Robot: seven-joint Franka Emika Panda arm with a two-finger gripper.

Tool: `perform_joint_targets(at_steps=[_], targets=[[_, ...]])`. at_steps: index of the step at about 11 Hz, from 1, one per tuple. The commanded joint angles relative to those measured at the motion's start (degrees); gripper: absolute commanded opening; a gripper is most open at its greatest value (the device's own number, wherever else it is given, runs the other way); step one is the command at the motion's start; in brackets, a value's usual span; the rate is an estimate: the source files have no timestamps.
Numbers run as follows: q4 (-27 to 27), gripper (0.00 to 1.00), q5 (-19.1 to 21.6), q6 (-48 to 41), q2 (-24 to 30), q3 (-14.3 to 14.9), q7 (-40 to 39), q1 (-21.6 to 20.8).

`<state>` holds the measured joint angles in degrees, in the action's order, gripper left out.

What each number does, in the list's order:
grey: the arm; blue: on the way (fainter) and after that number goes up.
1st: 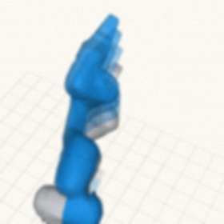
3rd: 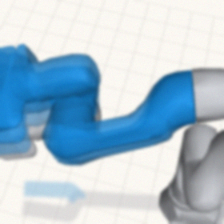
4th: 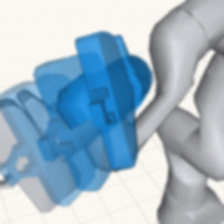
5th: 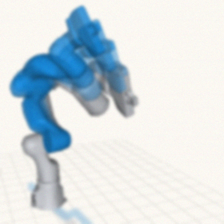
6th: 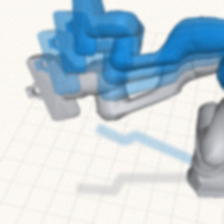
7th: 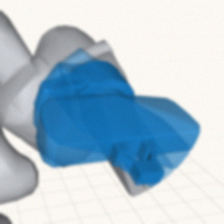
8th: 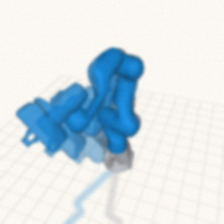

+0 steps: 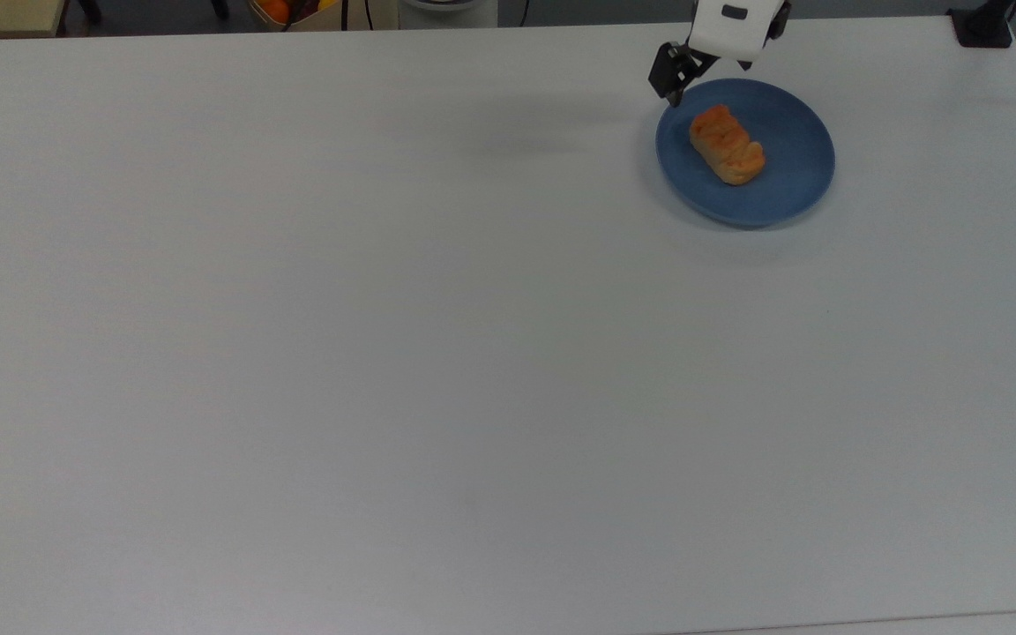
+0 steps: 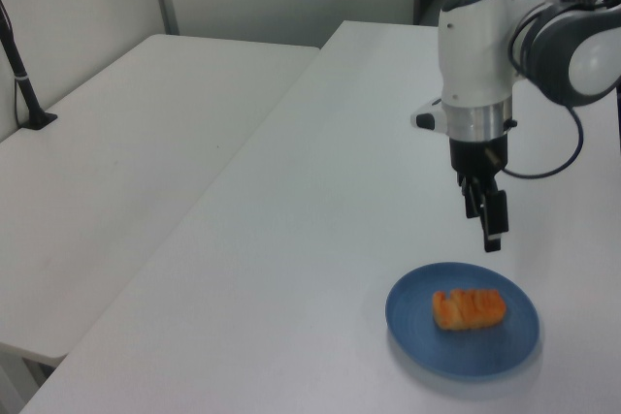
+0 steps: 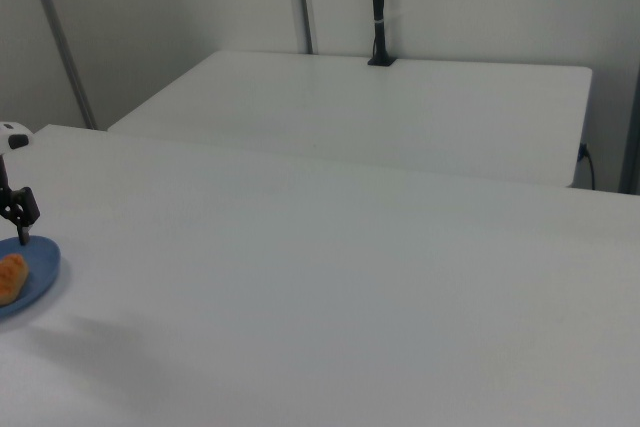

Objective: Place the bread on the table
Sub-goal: 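Lower the gripper onto the bread roll and close it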

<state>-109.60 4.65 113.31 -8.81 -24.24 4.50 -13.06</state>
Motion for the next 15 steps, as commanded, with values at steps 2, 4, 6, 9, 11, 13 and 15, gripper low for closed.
perform_joint_targets(at_steps=[2,4,6,9,11,13,15], targets=[[-2.9,1.0,-1.92,9.55,-3.05,-0.02,6.57,-3.36],[-2.73,1.0,-5.86,10.52,-5.24,-0.02,9.37,-5.3],[-2.9,1.0,-8.25,13.16,-7.09,-0.02,12.37,-6.09],[-2.99,1.0,-10.8,15.08,-8.68,-0.02,12.38,-6.1],[-3.69,0.96,-10.98,15.45,-9.12,-0.02,12.29,-6.18],[-3.69,0.83,-10.98,15.45,-9.91,-0.02,12.12,-6.27],[-4.13,0.59,-11.07,15.36,-10.0,-0.11,11.94,-6.45]])
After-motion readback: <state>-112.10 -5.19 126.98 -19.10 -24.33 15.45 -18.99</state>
